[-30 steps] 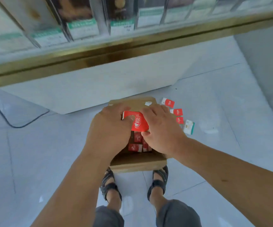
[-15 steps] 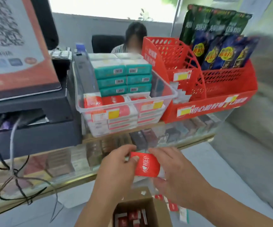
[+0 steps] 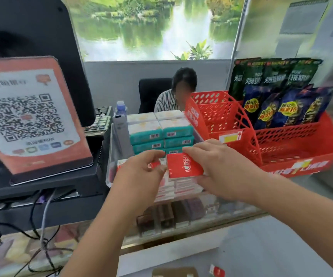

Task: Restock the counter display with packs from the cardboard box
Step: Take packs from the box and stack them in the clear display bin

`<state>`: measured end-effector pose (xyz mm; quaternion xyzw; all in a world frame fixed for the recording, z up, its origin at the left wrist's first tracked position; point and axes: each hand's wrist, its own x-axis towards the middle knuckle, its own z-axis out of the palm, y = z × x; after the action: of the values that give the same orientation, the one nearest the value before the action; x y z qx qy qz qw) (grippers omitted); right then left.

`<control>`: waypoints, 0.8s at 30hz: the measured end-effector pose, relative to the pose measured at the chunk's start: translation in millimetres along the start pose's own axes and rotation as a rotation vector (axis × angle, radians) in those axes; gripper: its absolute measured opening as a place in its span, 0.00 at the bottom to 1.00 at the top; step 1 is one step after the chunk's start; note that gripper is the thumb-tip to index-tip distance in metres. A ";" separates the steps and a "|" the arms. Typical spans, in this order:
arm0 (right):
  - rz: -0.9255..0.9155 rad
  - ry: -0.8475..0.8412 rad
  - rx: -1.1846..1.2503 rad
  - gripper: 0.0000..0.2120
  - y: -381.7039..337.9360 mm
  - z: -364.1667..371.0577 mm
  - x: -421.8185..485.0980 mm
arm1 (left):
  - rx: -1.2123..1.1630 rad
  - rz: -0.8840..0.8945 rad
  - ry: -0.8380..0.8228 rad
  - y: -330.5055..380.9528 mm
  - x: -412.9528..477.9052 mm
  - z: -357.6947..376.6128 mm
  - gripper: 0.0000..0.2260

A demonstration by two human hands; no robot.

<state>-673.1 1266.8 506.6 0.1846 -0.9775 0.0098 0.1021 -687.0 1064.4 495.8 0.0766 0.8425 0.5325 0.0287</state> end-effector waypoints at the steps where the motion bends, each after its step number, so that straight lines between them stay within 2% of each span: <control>1: 0.009 -0.031 -0.003 0.26 11.5 -0.4 14.2 | 0.031 0.007 0.038 4.7 5.4 -0.1 0.12; 5: 0.009 -0.168 -0.054 0.18 46.3 17.8 69.2 | 0.080 0.005 0.105 18.6 22.1 8.0 0.12; 9: -0.006 -0.282 -0.104 0.16 59.5 52.4 97.1 | 0.117 -0.029 0.128 18.2 32.7 18.9 0.12; 16: 0.022 -0.298 -0.082 0.17 69.8 86.8 108.6 | 0.134 -0.065 0.128 9.9 49.7 30.7 0.12; 24: -0.058 -0.320 -0.089 0.17 74.0 90.1 107.4 | 0.146 -0.094 0.086 -5.5 58.9 36.1 0.11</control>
<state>-815.5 1292.1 441.6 0.2072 -0.9749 -0.0661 -0.0468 -740.9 1103.7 477.2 0.0158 0.8822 0.4704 0.0118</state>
